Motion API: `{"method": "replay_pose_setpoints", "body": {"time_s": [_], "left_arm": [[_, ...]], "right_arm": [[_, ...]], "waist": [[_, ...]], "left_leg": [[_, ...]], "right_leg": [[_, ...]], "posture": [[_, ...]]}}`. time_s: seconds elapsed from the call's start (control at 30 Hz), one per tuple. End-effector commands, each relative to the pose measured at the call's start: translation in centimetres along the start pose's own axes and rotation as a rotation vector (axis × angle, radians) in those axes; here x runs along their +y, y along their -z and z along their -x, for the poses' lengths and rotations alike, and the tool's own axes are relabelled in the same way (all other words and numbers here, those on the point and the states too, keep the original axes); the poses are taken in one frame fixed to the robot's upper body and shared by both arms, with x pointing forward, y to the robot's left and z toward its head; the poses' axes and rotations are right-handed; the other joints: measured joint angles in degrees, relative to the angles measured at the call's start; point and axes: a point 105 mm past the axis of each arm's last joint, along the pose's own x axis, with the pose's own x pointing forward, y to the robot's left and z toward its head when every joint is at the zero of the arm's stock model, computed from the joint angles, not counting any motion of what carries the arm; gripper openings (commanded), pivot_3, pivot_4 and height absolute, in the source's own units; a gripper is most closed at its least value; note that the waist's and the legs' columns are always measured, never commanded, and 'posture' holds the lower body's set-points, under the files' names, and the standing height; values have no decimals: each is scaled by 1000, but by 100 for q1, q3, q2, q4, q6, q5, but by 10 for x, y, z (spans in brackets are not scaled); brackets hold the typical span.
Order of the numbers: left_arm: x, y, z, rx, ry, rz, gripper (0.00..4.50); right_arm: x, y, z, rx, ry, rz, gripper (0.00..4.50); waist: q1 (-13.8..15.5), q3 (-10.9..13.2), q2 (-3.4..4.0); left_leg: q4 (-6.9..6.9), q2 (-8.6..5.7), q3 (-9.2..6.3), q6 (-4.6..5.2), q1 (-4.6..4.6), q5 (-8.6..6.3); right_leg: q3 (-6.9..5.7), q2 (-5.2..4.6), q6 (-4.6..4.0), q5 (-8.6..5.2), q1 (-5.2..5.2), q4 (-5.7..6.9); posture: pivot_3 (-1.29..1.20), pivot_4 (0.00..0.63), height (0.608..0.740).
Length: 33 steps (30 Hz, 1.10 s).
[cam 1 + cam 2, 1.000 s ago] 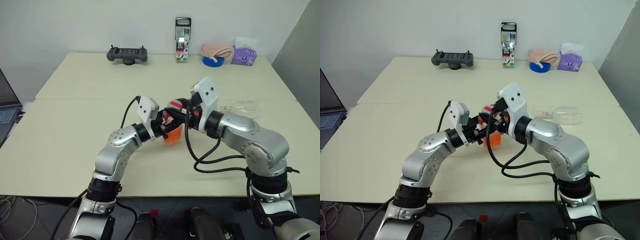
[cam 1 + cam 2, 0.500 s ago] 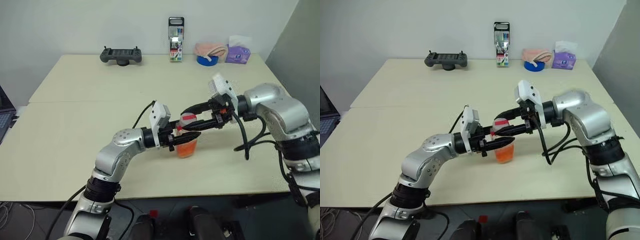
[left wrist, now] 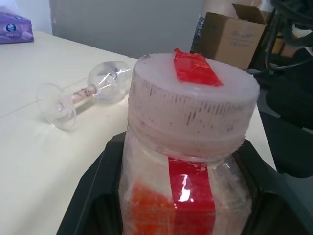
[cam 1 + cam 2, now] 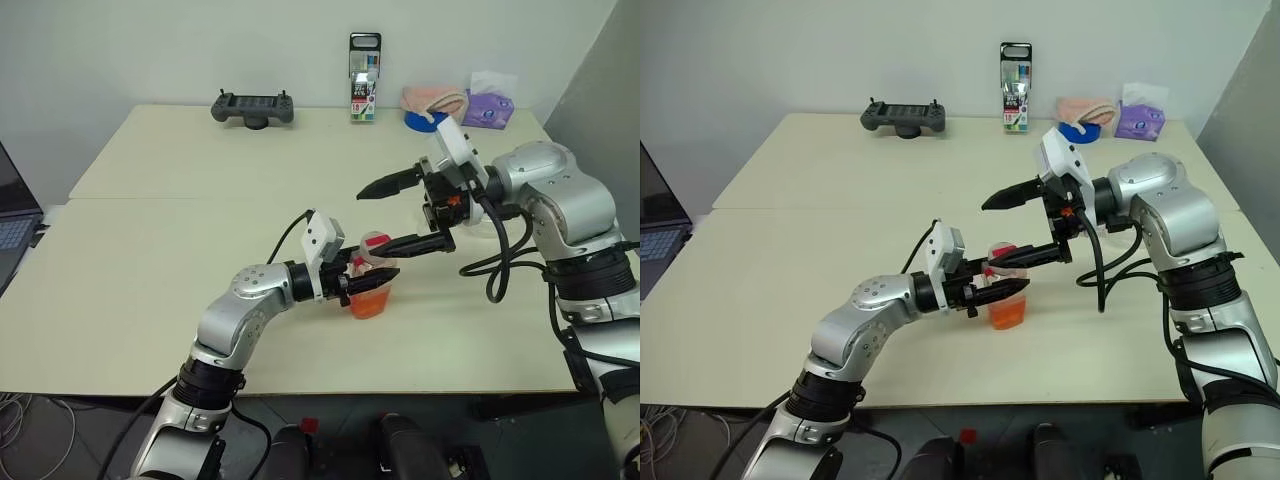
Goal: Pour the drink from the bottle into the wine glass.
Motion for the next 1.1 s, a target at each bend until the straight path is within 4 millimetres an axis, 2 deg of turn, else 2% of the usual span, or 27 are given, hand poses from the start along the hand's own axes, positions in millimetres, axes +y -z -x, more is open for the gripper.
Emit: {"method": "replay_pose_setpoints", "body": {"time_s": [0.03,0.17,0.33,0.57,0.87,1.1], "left_arm": [[1,-15,-5,-44,11,-61,2144],[6,-16,-5,-49,2,-74,2144],[12,-16,-3,-51,-13,-87,2144],[27,-21,-3,-70,-54,-106,2144],[38,-20,0,-81,-104,-115,2143],[41,-19,2,-81,-120,-126,2143]], "right_arm": [[7,-9,12,-2,59,32,4500],[23,-13,19,-1,128,14,4500],[30,-20,25,-19,313,-9,4500],[17,-21,25,-82,618,-88,4500],[9,-1,24,-41,901,-132,4500],[16,12,-4,-46,958,-231,4500]], "waist": [[9,0,0],[19,0,0],[15,0,0],[11,0,0],[9,-1,1],[-4,-1,2]], "left_leg": [[0,0,0,0,0,0],[0,-1,1,0,-2,0],[3,2,1,0,0,0],[6,1,2,0,4,1],[-1,0,2,1,-3,0],[2,5,-2,1,4,1]], "right_leg": [[0,0,0,0,0,0],[1,0,0,0,0,-2],[0,1,16,-10,1,1],[3,3,27,-14,2,11],[4,2,26,-13,-1,2],[2,9,27,-14,-1,16]], "posture": [[0,150,740],[0,150,740],[0,150,740],[0,150,740],[0,150,740],[0,150,740]]}}
